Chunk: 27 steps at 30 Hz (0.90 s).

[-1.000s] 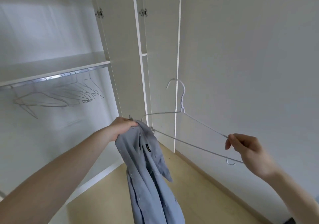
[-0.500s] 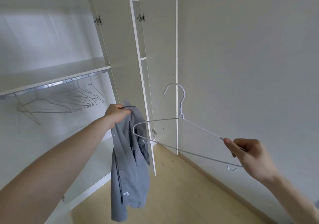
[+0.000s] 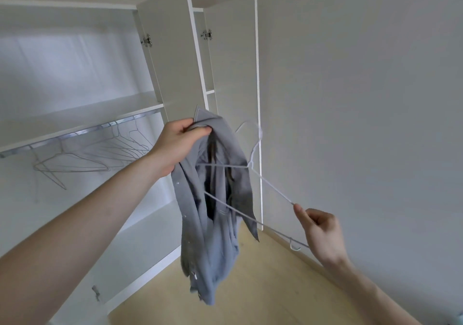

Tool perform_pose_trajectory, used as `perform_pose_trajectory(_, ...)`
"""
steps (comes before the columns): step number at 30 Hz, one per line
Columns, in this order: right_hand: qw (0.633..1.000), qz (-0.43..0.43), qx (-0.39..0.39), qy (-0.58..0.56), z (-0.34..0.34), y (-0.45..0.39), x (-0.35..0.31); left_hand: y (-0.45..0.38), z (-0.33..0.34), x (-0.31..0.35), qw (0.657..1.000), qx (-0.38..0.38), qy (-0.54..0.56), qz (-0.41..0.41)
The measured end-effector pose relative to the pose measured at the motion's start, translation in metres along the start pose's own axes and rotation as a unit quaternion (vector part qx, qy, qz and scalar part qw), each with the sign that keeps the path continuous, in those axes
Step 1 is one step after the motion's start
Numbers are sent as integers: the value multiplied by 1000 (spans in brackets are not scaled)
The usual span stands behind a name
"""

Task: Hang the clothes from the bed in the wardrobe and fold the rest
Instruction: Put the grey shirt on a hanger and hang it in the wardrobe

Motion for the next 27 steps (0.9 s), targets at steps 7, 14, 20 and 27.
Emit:
perform_pose_trajectory(7, 986, 17, 87, -144, 0, -1, 8, 50, -18, 7, 969, -198, -147, 16)
perform_pose_trajectory(14, 973, -62, 101, -200, 1, 3, -8, 63, -17, 20, 841, -341, -401, 126)
perform_pose_trajectory(20, 971, -76, 107, -200, -8, -6, -24, 4, -13, 53, 862, -139, -399, 281)
perform_pose_trajectory(27, 976, -67, 107, -180, -8, -5, -13, -26, 18, 12, 813, -264, -497, 148)
Point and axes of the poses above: each hand's wrist, its own y-axis away from the middle knuckle, its own z-axis out of the palm, x = y × z, the point moved 2 cm from there along -y, towards the middle knuckle, and after that the axes turned 9 degrees about y, right-handed, at the moved point
